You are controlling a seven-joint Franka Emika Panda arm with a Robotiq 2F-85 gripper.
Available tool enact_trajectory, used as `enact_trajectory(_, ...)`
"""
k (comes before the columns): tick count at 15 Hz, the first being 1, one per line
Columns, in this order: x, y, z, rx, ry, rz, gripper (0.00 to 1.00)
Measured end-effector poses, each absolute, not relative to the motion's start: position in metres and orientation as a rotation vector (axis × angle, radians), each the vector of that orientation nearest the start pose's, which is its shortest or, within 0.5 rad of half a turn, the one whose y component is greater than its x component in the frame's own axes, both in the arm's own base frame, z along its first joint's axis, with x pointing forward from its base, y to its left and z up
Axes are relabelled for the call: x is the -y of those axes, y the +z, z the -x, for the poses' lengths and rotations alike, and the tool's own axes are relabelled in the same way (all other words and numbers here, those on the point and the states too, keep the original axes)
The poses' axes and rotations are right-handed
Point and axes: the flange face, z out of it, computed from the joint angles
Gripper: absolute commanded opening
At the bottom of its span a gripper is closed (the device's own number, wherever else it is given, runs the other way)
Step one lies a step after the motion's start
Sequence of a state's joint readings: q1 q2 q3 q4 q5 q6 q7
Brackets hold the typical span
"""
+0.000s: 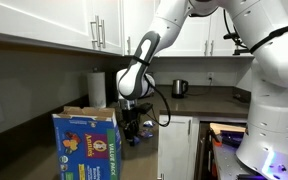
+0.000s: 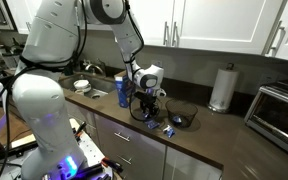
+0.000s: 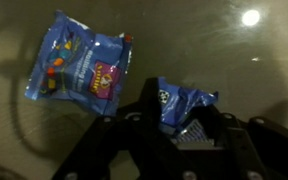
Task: Pick up the object and put in the basket
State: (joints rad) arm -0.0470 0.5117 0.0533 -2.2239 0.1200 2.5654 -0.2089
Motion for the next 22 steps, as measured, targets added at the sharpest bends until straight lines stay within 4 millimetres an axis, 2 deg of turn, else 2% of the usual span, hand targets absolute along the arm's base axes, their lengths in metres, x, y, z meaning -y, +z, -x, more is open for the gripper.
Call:
enact_trajectory(2,-0.008,0.129,-0.523,0.172,0.242,3.025,0.05)
enact_trajectory(4,-0.012,0.131,-0.523,0.186,0.239,3.024,0.08)
enact_trajectory(7,-0.008,0.14,-0.526,0.204,0.225,3.039,0.07)
enact_trajectory(10,0.014,0.165,-0.533,0.225,0.194,3.084,0.07)
enact_trajectory(15,0.055,0.219,-0.542,0.214,0.139,3.154,0.07)
enact_trajectory(19,0.068,0.25,-0.547,0.186,0.085,3.171,0.07)
enact_trajectory(22,0.076,0.262,-0.55,0.183,0.051,3.189,0.07)
